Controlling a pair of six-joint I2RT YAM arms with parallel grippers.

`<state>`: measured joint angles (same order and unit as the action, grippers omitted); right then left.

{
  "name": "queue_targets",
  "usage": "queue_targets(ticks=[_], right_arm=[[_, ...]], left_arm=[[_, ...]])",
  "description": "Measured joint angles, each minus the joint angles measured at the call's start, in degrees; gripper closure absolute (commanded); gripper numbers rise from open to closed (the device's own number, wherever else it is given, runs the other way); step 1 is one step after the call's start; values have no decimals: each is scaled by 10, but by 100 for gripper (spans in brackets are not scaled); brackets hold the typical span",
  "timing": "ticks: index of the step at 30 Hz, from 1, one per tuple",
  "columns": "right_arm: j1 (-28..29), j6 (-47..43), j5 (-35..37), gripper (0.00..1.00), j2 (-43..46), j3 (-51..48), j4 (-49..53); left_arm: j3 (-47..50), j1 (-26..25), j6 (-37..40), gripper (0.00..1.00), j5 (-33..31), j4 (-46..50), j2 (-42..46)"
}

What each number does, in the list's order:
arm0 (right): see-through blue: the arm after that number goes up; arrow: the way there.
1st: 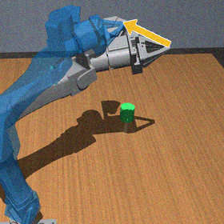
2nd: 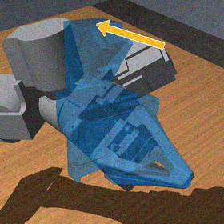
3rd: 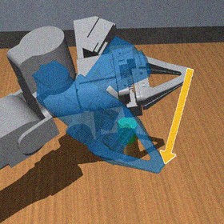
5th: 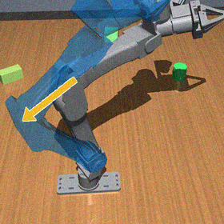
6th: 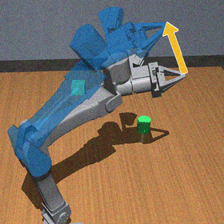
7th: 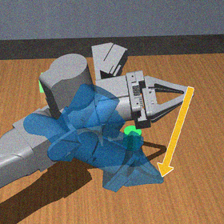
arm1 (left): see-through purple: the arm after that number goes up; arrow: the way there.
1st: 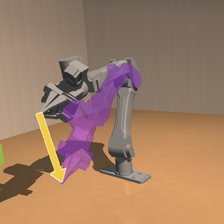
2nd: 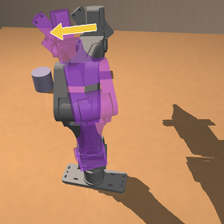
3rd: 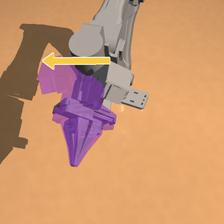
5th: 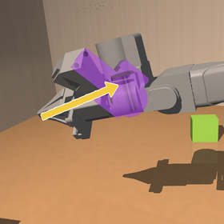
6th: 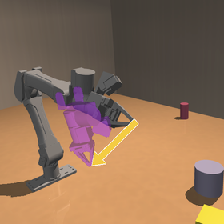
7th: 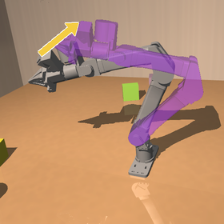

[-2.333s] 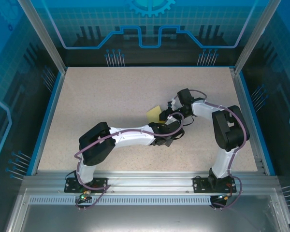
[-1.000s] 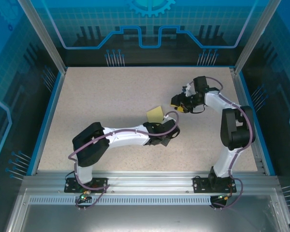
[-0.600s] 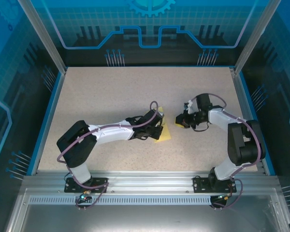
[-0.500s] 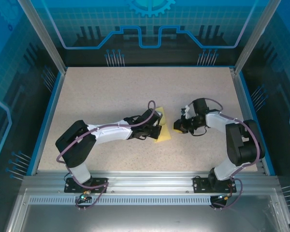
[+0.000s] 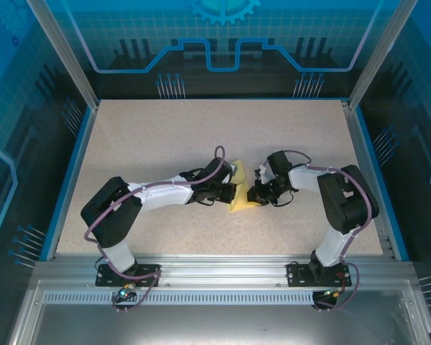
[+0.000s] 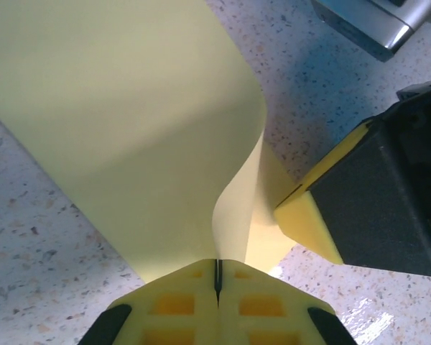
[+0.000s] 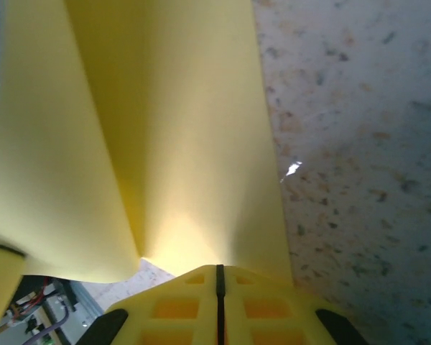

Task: Fold a paper plane with a square sheet of paper (fold left side to right side)
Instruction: Fold the triangle a second time at the center of the table.

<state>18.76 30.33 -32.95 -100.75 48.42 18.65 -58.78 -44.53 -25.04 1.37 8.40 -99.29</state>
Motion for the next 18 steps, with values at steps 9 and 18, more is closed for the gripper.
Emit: queue_targets(ticks=[9, 18], right_arm=[[2, -11, 14, 91, -5, 9, 23], [6, -20, 21, 91, -8, 16, 33]], left_arm=[[-23, 10, 27, 100, 0, 31, -14], [-43, 17, 32, 100, -9, 49, -41]])
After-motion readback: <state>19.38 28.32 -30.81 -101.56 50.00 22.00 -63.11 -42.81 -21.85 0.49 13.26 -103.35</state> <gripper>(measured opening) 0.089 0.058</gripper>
